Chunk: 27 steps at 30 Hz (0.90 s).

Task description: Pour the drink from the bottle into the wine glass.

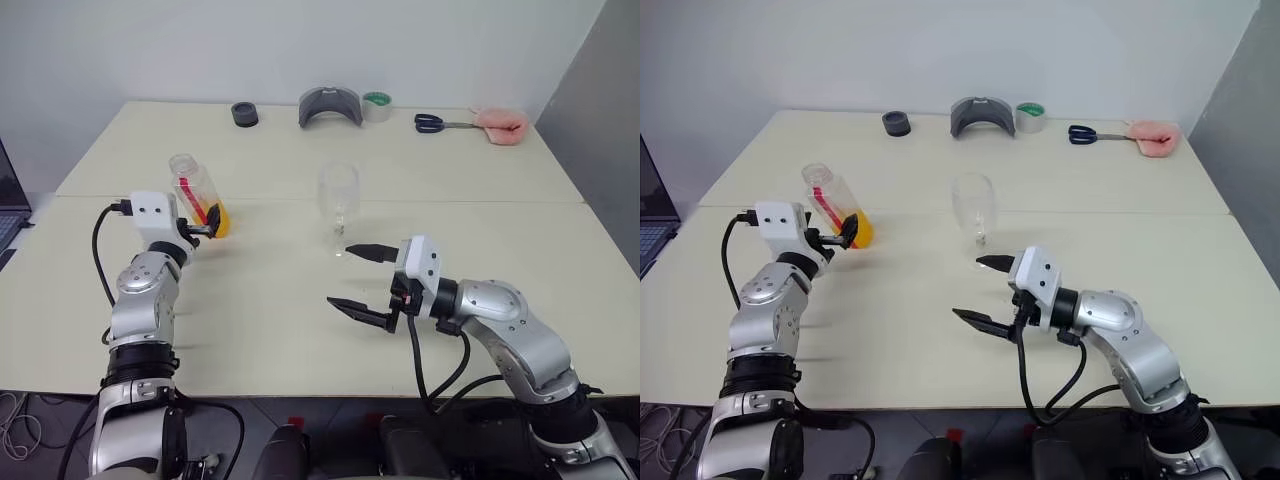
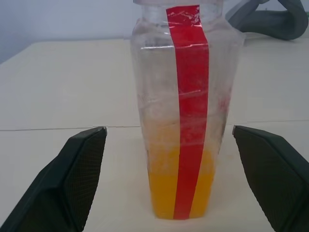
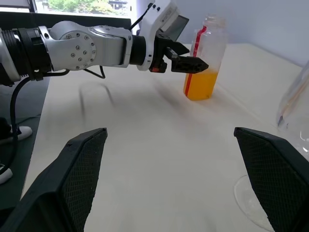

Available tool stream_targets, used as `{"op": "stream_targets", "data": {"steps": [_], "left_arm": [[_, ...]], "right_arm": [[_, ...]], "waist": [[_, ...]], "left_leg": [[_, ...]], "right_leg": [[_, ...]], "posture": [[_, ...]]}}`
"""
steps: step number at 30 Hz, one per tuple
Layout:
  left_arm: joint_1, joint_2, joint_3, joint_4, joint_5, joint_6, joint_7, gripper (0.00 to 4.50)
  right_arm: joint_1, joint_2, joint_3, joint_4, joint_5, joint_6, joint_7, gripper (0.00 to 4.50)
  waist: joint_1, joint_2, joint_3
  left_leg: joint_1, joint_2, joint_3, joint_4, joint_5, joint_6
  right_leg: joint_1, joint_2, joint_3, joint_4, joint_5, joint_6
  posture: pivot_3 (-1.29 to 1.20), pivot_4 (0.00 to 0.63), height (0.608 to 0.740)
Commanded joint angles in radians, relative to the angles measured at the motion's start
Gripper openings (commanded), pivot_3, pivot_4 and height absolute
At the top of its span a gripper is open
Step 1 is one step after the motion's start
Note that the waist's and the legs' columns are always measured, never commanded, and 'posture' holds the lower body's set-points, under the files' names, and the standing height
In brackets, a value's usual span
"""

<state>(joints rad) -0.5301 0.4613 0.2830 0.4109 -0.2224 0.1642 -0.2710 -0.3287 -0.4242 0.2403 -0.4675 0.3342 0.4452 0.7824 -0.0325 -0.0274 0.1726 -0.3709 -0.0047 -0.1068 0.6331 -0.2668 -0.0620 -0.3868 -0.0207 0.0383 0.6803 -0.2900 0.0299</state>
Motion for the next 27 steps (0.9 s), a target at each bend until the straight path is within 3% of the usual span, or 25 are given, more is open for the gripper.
{"op": "stream_targets", "data": {"steps": [1,8,11,18,23,27], "left_arm": [[-0.048,0.027,0.006,0.038,0.007,-0.047,-0.023,4.5],[-0.145,0.045,0.002,0.202,0.015,-0.093,-0.049,4.5],[-0.183,0.049,-0.008,0.267,0.024,-0.12,-0.07,3.92],[-0.225,0.042,-0.027,0.34,0.034,-0.164,-0.111,1.82],[-0.198,0.023,-0.043,0.288,0.034,-0.169,-0.129,1.74],[-0.15,0.013,-0.118,0.116,0.057,-0.167,-0.192,1.74]], "right_arm": [[-0.017,0.005,0.002,-0.043,0.012,-0.001,-0.006,4.48],[-0.026,0.008,0.009,-0.034,0.006,-0.006,-0.009,4.48],[-0.027,0.01,0.011,-0.033,0.004,-0.008,-0.012,4.5],[-0.024,0.011,0.013,-0.04,-0.004,-0.011,-0.028,4.5],[-0.016,0.014,0.006,-0.047,-0.013,-0.019,-0.053,4.5],[0.003,0.007,-0.043,-0.076,0.005,-0.011,-0.082,4.5]], "waist": [[0.0,0.0,0.0],[0.0,0.0,0.0],[0.0,0.0,0.0],[0.0,0.0,0.0],[0.0,0.0,0.0],[0.001,0.0,0.0]], "left_leg": [[0.0,0.0,0.0,0.0,0.0,0.0],[-0.003,0.0,-0.001,0.002,0.0,0.0],[-0.004,0.0,-0.001,0.003,0.0,0.0],[-0.008,-0.001,-0.003,0.009,0.0,0.0],[-0.009,-0.001,-0.004,0.01,0.0,0.0],[-0.01,-0.001,-0.004,0.01,0.0,0.0]], "right_leg": [[0.0,0.0,0.0,0.0,0.0,0.0],[-0.001,0.0,-0.002,0.0,0.0,0.0],[-0.002,0.0,-0.002,0.0,0.0,0.0],[-0.002,0.0,-0.004,0.0,0.001,0.001],[-0.003,0.0,-0.005,0.001,0.001,0.001],[-0.003,-0.001,-0.004,0.0,0.001,0.001]], "posture": [[0.0,0.15,0.74],[0.0,0.15,0.74],[0.0,0.15,0.74],[0.0,0.15,0.74],[0.0,0.15,0.74],[0.0,0.15,0.74]]}}
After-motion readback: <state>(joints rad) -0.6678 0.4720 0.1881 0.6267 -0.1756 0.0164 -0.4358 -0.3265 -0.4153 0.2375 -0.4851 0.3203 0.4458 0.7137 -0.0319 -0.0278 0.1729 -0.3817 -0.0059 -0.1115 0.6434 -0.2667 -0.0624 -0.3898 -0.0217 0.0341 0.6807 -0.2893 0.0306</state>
